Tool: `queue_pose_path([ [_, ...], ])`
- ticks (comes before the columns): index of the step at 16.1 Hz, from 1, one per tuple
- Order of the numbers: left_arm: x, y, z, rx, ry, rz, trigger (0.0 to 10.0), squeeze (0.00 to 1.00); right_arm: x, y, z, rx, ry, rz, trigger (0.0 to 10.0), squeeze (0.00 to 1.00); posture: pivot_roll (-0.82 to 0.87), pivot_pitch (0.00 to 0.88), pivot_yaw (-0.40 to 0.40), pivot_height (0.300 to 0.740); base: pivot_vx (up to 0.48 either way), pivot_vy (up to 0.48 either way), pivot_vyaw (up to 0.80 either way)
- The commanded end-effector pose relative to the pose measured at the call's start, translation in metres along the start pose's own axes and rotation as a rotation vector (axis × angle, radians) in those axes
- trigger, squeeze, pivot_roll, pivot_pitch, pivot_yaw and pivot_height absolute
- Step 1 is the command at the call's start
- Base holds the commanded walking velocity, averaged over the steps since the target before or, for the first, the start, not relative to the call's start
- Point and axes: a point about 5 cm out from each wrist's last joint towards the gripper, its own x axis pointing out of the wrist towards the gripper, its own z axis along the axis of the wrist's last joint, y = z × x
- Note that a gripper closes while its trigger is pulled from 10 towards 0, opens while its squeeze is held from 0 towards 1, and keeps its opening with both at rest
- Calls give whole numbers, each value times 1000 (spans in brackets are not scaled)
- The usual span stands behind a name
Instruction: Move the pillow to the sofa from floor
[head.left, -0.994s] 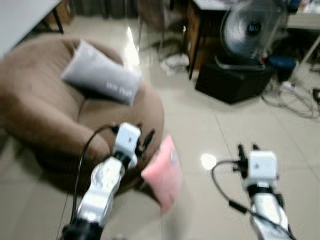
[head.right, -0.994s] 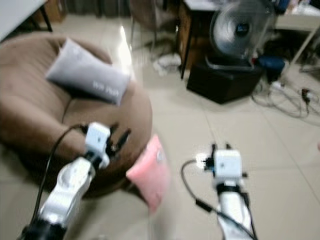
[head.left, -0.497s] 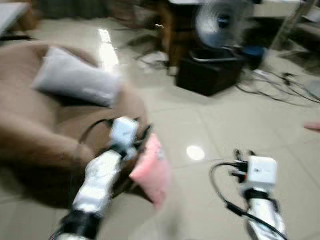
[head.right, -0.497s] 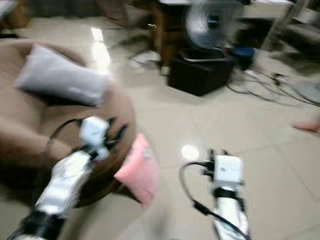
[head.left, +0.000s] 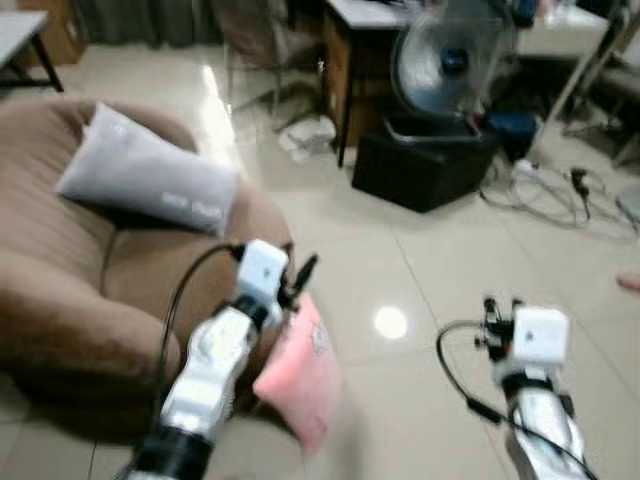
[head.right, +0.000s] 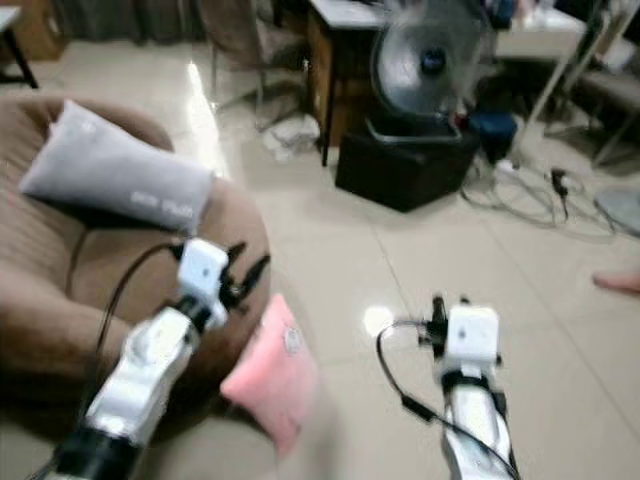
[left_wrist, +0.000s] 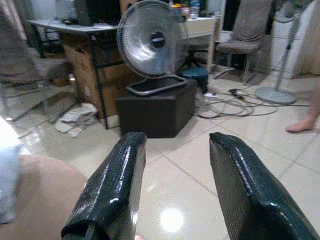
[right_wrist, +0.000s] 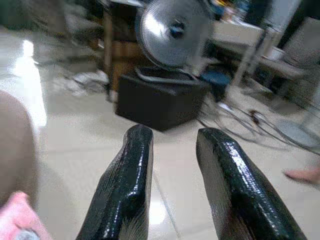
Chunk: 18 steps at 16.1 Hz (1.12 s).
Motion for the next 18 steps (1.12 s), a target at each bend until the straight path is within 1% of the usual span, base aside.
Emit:
queue_pose_path([
  [1,-3,8,1,12,-6,26,10000,0,1,9,-2,35,24,43,10000,0,3,40,-52,740,382,0,0],
  [2,-3,9,2,16,-8,24,10000,0,0,11,-3,61,33,35,10000,0,3,41,-53,740,386,0,-788],
  [6,-4,7,1,23,2,16,10000,0,-3,13,-5,56,31,40,10000,0,7,48,-50,740,382,0,-764],
  [7,-4,6,1,23,2,15,10000,0,-3,14,-4,62,21,48,10000,0,7,48,-50,740,379,0,0],
  [8,-4,6,0,18,5,21,10000,0,-2,14,-4,35,24,54,10000,0,5,54,-52,740,375,0,0],
  [9,-6,11,-4,18,31,63,10000,0,-2,13,-5,56,38,51,10000,0,5,54,-52,740,382,0,0],
  [10,-8,17,-9,5,56,112,10000,0,-2,12,-6,83,47,51,10000,0,6,53,-57,740,0,0,0],
  [11,-9,20,-11,-10,64,132,10000,0,-2,12,-6,89,48,54,10000,0,6,53,-57,740,0,0,0],
  [12,-12,25,-15,20,100,148,10000,0,-3,20,-7,13,58,142,10000,0,8,56,-62,740,0,0,0],
  [14,-15,27,-16,41,109,144,10000,0,-5,27,-10,-5,74,202,10000,0,9,54,-63,740,0,0,800],
  [15,-17,28,-17,51,113,143,10000,0,-5,29,-11,12,79,210,10000,0,12,55,-65,740,0,0,800],
  [16,-19,29,-18,55,117,144,10000,0,-6,30,-12,38,88,210,10000,0,13,56,-64,740,0,0,0],
  [18,-21,30,-19,59,123,133,10000,0,-7,31,-15,50,107,216,10000,0,14,54,-63,740,0,0,0],
])
